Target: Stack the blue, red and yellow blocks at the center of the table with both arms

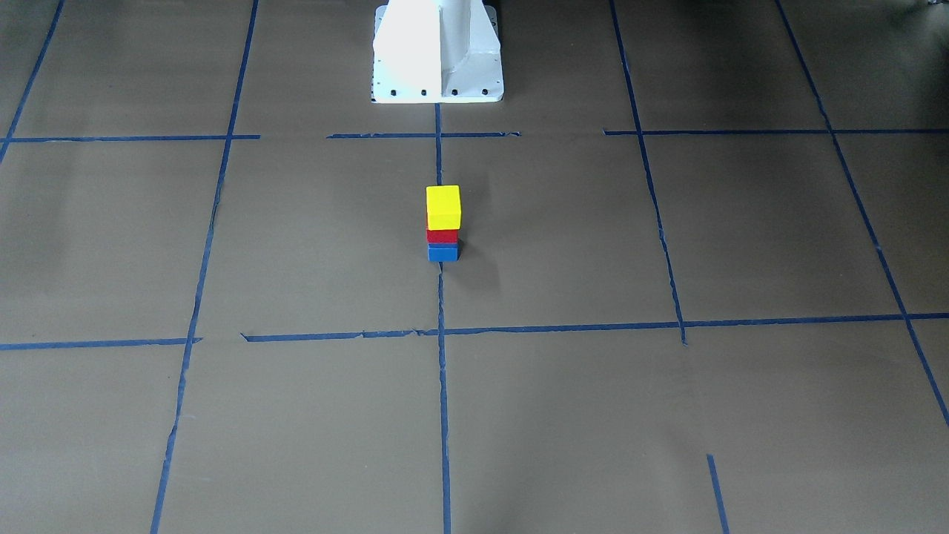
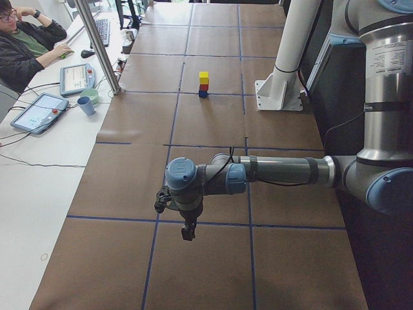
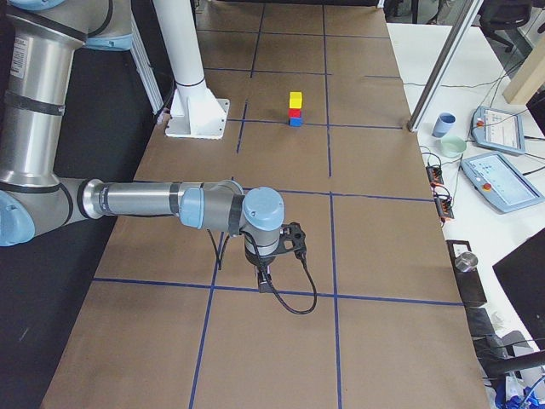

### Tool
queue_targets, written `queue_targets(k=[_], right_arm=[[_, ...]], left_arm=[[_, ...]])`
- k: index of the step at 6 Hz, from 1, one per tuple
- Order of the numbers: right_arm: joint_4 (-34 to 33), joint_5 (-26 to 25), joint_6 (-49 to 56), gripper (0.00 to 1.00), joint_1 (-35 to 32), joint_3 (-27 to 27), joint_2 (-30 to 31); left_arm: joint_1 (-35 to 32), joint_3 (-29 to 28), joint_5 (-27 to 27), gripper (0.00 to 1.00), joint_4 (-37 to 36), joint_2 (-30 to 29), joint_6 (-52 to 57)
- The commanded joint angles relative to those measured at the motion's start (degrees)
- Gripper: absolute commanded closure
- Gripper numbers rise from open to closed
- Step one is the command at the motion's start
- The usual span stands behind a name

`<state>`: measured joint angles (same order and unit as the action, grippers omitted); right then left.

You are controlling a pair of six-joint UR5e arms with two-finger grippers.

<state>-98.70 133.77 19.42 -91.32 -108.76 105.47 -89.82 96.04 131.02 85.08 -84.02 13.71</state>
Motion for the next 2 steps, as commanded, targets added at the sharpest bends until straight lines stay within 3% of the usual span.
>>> queue_targets(k=[1,2], right_arm=[[0.00,0.00,0.00,0.00,0.00,-0.04,0.00],[0.00,0.00,0.00,0.00,0.08,-0.04,0.00]], left_arm=[[0.08,0.02,-0.06,0.00,0.00,0.00,0.00],[0.08,0.02,0.02,0.00,0.00,0.00,0.00]])
